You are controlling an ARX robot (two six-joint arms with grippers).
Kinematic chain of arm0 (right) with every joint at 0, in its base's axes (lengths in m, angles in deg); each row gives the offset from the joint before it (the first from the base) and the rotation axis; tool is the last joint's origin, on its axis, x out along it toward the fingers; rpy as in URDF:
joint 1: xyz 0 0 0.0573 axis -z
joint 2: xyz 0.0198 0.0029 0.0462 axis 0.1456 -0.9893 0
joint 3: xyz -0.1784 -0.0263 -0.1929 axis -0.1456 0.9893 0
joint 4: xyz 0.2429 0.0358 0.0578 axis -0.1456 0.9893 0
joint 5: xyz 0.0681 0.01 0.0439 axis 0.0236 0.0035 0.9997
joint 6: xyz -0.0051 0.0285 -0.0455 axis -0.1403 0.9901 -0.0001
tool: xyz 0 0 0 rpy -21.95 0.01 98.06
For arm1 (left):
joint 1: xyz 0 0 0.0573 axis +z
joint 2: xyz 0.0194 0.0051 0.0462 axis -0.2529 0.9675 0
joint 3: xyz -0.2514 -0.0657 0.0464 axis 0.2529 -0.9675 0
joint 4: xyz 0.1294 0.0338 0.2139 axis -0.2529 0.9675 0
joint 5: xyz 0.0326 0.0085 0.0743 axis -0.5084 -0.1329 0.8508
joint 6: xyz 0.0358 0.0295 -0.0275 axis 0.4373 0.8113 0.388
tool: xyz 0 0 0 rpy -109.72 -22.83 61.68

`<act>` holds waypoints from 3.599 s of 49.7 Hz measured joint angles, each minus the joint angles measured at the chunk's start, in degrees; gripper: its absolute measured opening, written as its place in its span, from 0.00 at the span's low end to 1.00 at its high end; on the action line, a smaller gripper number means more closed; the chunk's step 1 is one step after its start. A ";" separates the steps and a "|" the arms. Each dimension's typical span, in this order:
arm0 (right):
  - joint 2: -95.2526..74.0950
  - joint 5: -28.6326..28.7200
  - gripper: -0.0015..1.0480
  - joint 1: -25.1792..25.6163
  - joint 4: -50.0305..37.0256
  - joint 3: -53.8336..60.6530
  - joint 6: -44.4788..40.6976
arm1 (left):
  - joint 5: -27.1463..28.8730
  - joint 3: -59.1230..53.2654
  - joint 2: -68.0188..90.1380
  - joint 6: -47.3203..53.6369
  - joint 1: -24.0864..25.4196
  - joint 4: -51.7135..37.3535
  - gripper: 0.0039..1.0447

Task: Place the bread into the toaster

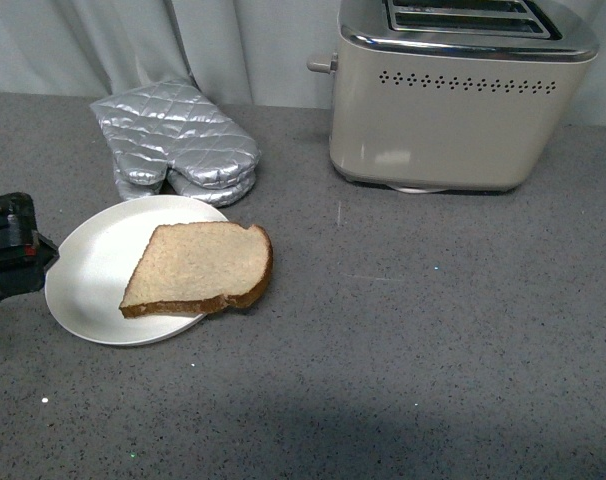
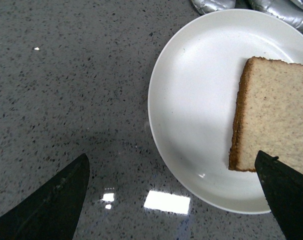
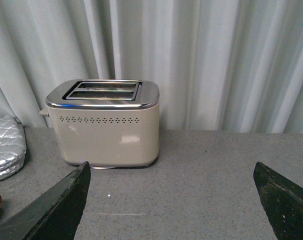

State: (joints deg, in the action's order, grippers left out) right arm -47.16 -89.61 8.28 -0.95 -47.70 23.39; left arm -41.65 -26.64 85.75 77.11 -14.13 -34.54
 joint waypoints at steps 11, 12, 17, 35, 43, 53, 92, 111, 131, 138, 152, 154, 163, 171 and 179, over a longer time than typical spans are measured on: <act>0.00 0.00 0.91 0.00 0.00 0.00 0.00 | -0.11 7.61 9.62 2.03 -0.04 3.26 0.94; 0.00 0.00 0.91 0.00 0.00 0.00 0.00 | -0.15 8.20 10.32 2.05 -0.04 3.43 0.94; 0.00 0.00 0.91 0.00 0.00 0.00 0.00 | 0.20 11.23 13.92 2.01 -0.04 4.09 0.94; 0.00 0.00 0.91 0.00 0.00 0.00 0.00 | -0.74 18.84 22.62 0.09 -0.48 6.99 0.62; 0.00 0.00 0.91 0.00 0.00 0.00 0.00 | -0.85 19.69 23.69 -0.33 -0.74 7.15 0.35; 0.00 0.00 0.91 0.00 0.00 0.00 0.00 | -3.04 19.54 23.50 -1.27 -0.72 7.45 0.09; 0.00 0.00 0.91 0.00 0.00 0.00 0.00 | -13.55 18.01 16.00 -17.70 -17.18 7.32 0.03; 0.00 0.00 0.91 0.00 0.00 0.00 0.00 | -4.90 39.28 32.11 -27.23 -30.88 13.29 0.03; 0.00 0.00 0.91 0.00 0.00 0.00 0.00 | -3.78 41.20 33.03 -32.15 -33.94 13.14 0.34; 0.00 0.00 0.91 0.00 0.00 0.00 0.00 | 0.00 36.54 28.09 -32.65 -32.83 8.52 0.53; 0.00 0.00 0.91 0.00 0.00 0.00 0.00 | 16.70 22.77 14.49 -31.21 -25.94 -2.29 0.93; 0.00 -0.02 0.91 0.00 0.00 0.00 0.00 | 19.15 19.98 13.64 -28.37 -24.61 -5.42 0.94; -0.02 0.04 0.91 0.00 0.00 0.00 0.00 | 18.93 3.80 15.30 -5.31 -20.59 -46.03 0.69; 0.00 0.00 0.91 0.00 0.00 0.00 0.00 | 14.88 -6.36 4.55 6.40 -16.50 -57.57 0.39; 0.00 0.00 0.91 0.00 0.00 0.00 0.00 | 11.10 -14.23 -3.80 8.72 -12.94 -55.28 0.10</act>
State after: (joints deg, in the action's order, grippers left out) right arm -47.16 -89.61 8.28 -0.95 -47.70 23.39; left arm -30.55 -40.87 81.95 85.83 -27.07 -89.81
